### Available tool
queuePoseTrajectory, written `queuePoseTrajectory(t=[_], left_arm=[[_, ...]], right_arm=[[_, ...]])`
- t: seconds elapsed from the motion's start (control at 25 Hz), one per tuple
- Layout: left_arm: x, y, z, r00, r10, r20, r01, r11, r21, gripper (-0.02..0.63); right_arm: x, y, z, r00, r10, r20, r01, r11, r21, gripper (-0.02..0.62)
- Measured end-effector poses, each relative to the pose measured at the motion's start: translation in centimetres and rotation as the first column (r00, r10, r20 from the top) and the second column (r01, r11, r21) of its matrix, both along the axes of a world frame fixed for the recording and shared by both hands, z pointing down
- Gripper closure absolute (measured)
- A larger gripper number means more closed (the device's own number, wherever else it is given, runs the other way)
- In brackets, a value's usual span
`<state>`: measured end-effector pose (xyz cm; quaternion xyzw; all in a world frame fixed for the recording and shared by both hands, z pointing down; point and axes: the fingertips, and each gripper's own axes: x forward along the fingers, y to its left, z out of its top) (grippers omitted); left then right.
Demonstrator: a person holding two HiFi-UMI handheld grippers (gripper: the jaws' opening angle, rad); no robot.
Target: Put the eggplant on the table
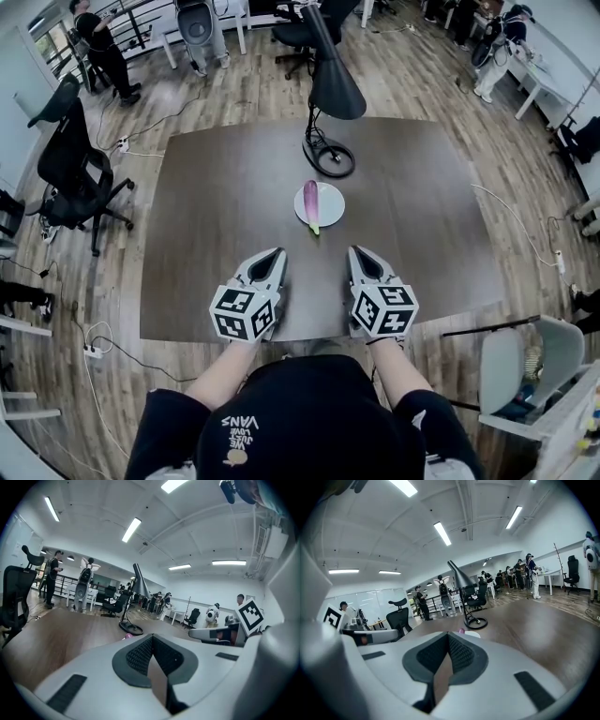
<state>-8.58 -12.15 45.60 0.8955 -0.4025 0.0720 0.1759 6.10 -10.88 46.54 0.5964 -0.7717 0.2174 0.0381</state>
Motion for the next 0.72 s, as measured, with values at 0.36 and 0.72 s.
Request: queuePoseTrajectory(t=[0.36,0.72], left_arm=[[0.3,0.1,-0.6,1.000,0.014,-0.022,-0.014,1.000,0.001,0.595],[0.7,-0.1,-1.2,1.000,0.024,-0.008,-0.024,0.999,0.023,0.595]], right_arm=[[0.1,0.2,-0.2,1.000,0.006,0.004,-0.006,1.000,-0.007,0.577],[0.1,0.2,-0.3,1.000,-0.001,-0.002,0.001,1.000,-0.006,0.577]])
